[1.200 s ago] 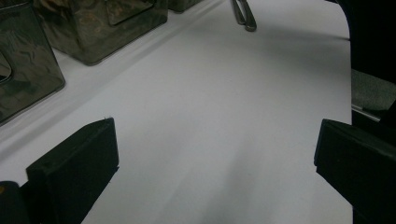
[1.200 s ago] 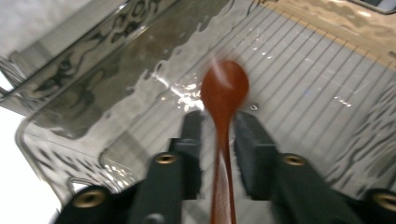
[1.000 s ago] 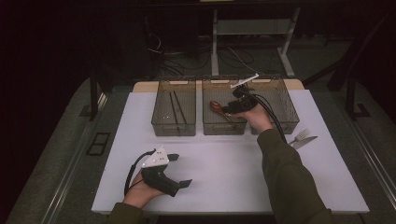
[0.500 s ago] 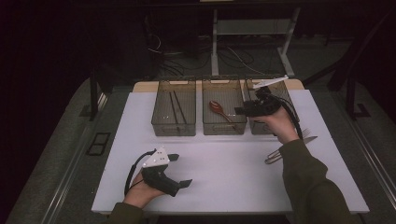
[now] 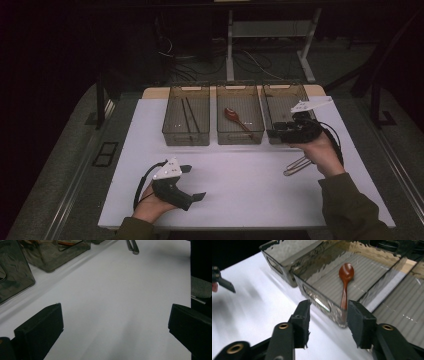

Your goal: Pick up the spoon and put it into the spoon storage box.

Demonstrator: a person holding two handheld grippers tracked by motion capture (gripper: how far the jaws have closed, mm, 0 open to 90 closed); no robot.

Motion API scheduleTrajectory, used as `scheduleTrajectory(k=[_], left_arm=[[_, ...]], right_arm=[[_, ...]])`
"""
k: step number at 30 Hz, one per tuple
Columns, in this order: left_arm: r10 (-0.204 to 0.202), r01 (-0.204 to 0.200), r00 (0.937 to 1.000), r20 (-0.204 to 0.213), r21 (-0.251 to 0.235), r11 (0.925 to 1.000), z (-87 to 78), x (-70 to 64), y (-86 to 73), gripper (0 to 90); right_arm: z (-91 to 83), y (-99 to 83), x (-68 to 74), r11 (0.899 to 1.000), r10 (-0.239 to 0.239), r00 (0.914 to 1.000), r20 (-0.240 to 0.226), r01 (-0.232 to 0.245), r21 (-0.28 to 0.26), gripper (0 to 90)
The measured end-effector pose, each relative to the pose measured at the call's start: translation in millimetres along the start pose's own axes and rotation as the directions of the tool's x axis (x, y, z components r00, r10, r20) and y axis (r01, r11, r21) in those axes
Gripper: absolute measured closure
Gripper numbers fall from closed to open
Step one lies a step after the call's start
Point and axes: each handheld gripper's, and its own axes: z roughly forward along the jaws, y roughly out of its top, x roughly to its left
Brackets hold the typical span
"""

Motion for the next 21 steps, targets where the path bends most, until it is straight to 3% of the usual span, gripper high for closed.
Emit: scheduleTrajectory(k=[8,18,21], left_arm=[[0.004,-0.004,1.0,-0.002,0.0,1.0,-1.3,0.2,0.2,0.0],[0.005,-0.005,1.0,-0.003,-0.001,1.0,-1.6,0.5,0.0,0.0],[0.003,-0.003,1.0,-0.004,0.0,1.0,-1.6,0.8,-0.2,0.0]], right_arm=[[-14.0,-24.2,-1.7,0.999,-0.021,0.9995,0.026,0.019,0.039,71.9],[-32.6,-52.1,-11.9,0.998,-0.014,0.9976,0.067,0.01,0.063,89.4],[-36.8,-58.8,-15.6,0.997,-0.013,0.997,0.077,0.007,0.075,89.9]])
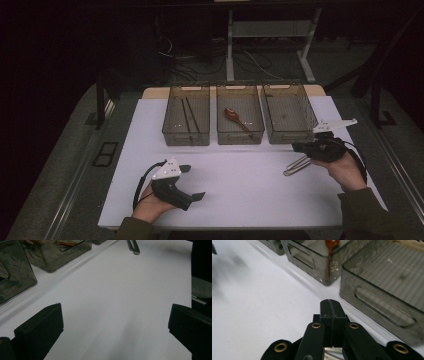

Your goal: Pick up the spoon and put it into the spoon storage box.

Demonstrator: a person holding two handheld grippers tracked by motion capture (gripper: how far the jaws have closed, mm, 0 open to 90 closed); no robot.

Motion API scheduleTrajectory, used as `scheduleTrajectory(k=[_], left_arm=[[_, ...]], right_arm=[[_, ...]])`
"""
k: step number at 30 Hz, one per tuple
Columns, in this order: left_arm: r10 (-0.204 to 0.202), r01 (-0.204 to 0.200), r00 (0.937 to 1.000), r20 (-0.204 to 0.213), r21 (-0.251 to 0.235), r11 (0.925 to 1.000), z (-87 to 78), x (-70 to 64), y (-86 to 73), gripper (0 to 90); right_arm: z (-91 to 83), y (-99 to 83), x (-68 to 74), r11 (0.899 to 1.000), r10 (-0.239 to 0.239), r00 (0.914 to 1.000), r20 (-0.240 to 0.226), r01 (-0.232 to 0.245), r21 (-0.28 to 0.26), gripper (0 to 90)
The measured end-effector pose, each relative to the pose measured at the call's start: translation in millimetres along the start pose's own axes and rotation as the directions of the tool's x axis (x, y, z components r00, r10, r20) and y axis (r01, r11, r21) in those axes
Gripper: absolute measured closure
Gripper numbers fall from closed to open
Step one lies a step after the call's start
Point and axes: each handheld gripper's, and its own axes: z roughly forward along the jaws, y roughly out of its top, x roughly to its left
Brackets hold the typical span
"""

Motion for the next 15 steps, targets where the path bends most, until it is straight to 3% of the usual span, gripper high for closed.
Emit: scheduleTrajectory(k=[9,15], left_arm=[[0.002,-0.002,1.0,0.0,0.004,1.0,0.2,-0.3,0.2,0.0],[0.004,-0.004,1.0,-0.003,0.003,1.0,0.3,-1.1,0.7,0.0]], right_arm=[[-8.1,-21.5,-14.6,0.999,0.031,0.999,0.031,-0.032,0.034,90.0],[-3.9,-32.5,-29.8,0.995,0.071,0.9953,0.067,-0.075,0.068,90.0]])
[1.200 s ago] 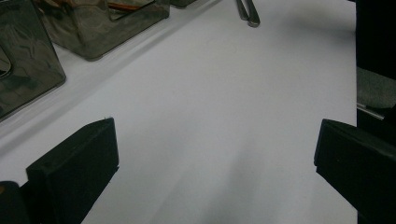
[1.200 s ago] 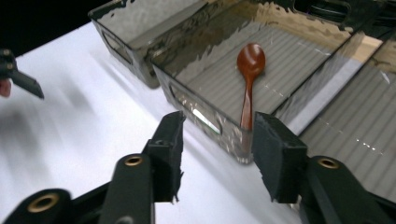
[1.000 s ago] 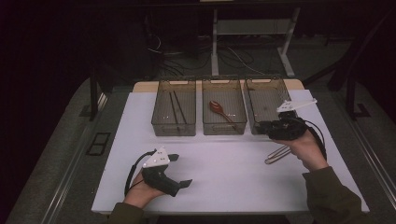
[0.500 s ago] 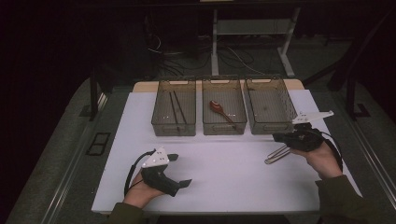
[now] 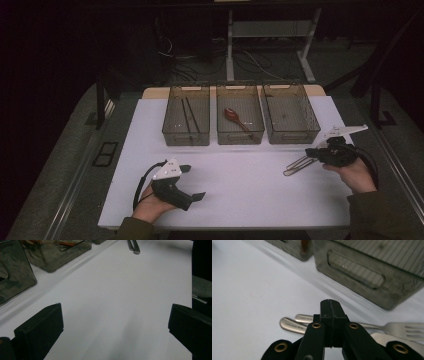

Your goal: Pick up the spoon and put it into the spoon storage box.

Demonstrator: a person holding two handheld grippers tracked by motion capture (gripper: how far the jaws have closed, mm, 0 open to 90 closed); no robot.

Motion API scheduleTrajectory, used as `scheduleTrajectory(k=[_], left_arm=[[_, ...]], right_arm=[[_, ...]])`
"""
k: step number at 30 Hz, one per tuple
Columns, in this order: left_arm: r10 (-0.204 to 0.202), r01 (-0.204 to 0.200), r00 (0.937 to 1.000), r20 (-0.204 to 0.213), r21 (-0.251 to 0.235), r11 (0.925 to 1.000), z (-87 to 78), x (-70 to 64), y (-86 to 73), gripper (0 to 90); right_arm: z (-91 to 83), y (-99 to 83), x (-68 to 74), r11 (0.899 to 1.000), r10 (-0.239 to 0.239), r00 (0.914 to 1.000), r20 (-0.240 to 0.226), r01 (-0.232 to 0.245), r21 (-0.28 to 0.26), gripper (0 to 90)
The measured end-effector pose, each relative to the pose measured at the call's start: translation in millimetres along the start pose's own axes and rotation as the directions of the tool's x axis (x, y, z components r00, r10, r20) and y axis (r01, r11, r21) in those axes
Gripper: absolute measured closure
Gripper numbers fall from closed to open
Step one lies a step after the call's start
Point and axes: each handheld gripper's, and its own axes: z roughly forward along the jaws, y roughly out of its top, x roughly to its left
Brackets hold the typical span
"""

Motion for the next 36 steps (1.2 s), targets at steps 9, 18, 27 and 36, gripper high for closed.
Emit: scheduleTrajectory(k=[9,18,27,36], left_arm=[[0.001,-0.001,1.0,0.0,0.002,1.0,0.5,0.1,-0.3,0.0],[0.001,-0.001,1.0,0.001,0.004,1.0,1.6,-0.3,-0.5,0.0],[0.002,-0.002,1.0,0.002,0.008,1.0,2.1,0.0,-0.7,0.0],[0.002,-0.002,1.0,0.003,0.01,0.9999,2.0,-0.1,-0.8,0.0]], right_arm=[[17.4,-9.9,-18.0,0.997,0.025,0.9983,0.053,-0.028,0.068,90.0],[27.7,-13.5,-31.4,0.993,0.053,0.9944,0.092,-0.062,0.097,90.0],[34.4,-14.2,-35.3,0.992,0.04,0.9934,0.107,-0.053,0.115,90.0],[34.1,-14.6,-33.8,0.989,0.033,0.9944,0.101,-0.047,0.139,90.0]])
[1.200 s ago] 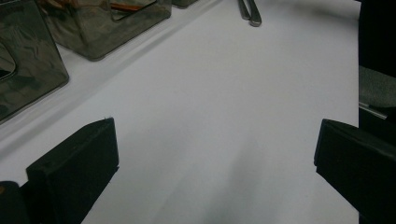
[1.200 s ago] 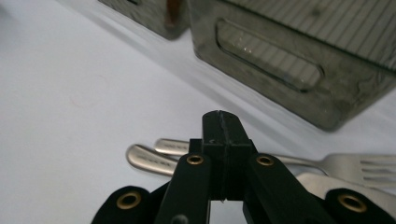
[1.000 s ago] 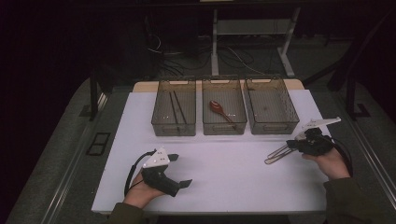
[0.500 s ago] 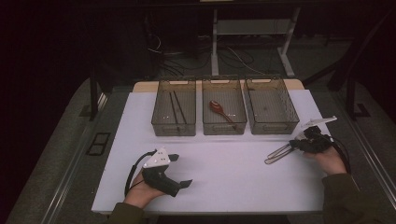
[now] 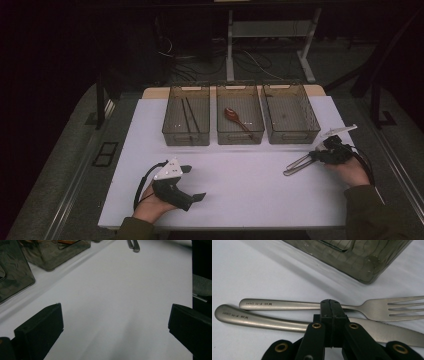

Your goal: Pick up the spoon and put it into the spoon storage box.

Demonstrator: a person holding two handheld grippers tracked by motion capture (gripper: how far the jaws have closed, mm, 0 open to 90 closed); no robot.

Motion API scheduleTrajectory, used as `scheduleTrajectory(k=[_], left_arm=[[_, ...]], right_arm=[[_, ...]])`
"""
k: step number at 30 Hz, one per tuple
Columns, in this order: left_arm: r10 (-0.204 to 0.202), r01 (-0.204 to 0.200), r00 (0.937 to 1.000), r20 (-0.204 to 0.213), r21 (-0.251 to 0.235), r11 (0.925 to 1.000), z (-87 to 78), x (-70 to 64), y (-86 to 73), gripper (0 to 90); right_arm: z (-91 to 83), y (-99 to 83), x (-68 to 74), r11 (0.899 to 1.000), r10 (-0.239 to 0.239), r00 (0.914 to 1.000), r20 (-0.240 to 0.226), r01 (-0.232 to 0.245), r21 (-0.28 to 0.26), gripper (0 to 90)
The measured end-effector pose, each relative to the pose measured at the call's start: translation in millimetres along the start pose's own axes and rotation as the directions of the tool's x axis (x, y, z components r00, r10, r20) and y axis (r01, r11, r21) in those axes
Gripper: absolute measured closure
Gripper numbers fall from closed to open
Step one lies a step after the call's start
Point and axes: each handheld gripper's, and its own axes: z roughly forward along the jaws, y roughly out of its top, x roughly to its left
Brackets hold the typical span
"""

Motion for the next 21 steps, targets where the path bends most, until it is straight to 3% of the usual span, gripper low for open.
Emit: scheduleTrajectory(k=[7,21], left_arm=[[-0.003,0.003,1.0,0.001,-0.002,1.0,1.1,-0.5,-0.1,0.0],[-0.003,0.003,1.0,0.006,-0.001,1.0,0.5,-0.3,-0.2,0.0]], right_arm=[[-4.2,-3.6,-0.4,1.0,-0.002,0.9999,-0.014,0.002,0.017,90.0],[-16.0,-16.3,10.2,0.995,-0.054,0.998,-0.033,0.056,0.077,90.0]])
